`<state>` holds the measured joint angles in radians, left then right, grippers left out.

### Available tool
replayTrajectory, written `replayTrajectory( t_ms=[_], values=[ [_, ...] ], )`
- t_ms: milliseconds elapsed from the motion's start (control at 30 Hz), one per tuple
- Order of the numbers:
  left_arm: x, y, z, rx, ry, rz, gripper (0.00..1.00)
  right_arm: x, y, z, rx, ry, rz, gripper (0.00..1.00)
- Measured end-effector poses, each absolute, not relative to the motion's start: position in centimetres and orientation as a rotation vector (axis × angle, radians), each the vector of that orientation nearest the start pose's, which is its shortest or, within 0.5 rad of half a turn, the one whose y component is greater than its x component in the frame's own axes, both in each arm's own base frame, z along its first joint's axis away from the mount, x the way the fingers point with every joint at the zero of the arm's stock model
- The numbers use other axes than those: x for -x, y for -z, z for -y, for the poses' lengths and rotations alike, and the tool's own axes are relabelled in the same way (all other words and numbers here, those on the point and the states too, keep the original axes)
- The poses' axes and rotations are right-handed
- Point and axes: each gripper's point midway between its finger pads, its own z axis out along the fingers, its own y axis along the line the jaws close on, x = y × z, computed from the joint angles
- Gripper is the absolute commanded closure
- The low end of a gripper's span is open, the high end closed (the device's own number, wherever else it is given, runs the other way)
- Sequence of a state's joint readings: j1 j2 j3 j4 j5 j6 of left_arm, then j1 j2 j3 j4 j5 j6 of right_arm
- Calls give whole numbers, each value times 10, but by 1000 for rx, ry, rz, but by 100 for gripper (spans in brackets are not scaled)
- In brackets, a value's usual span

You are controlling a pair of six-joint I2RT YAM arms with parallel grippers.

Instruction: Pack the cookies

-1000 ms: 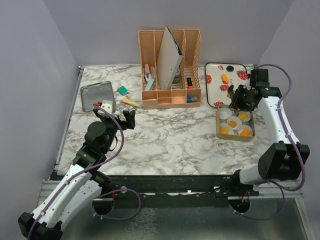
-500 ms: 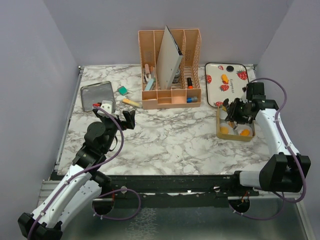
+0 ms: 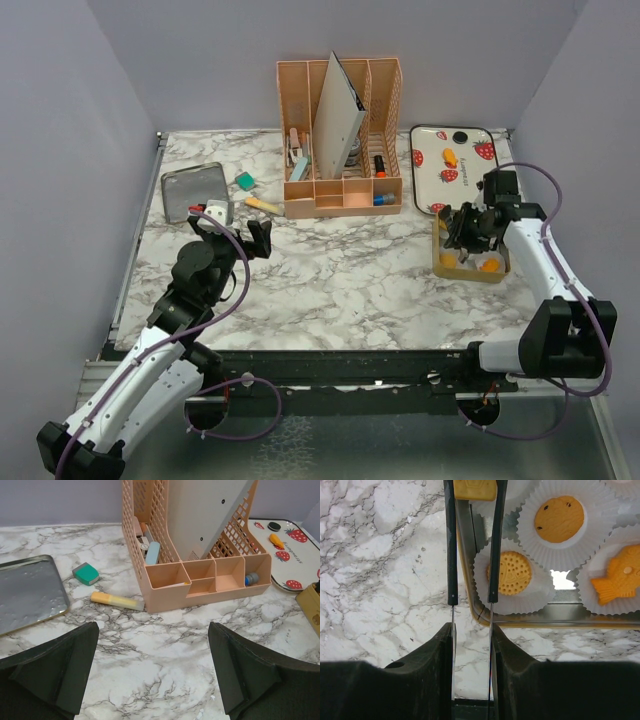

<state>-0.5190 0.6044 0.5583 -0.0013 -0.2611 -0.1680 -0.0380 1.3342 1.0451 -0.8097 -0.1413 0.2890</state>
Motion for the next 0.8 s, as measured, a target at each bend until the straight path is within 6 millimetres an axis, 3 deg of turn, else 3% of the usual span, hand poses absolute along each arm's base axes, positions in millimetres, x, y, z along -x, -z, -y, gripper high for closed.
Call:
replayTrajectory(
  t_ms=[433, 800],
  values=[
    [-275, -257, 113, -85, 316, -1633, 1, -284, -110, -18, -423, -205, -2671, 87],
    [-276, -255, 113, -87, 314, -1638, 1, -284, -105, -16, -430, -190, -2677, 70]
  ],
)
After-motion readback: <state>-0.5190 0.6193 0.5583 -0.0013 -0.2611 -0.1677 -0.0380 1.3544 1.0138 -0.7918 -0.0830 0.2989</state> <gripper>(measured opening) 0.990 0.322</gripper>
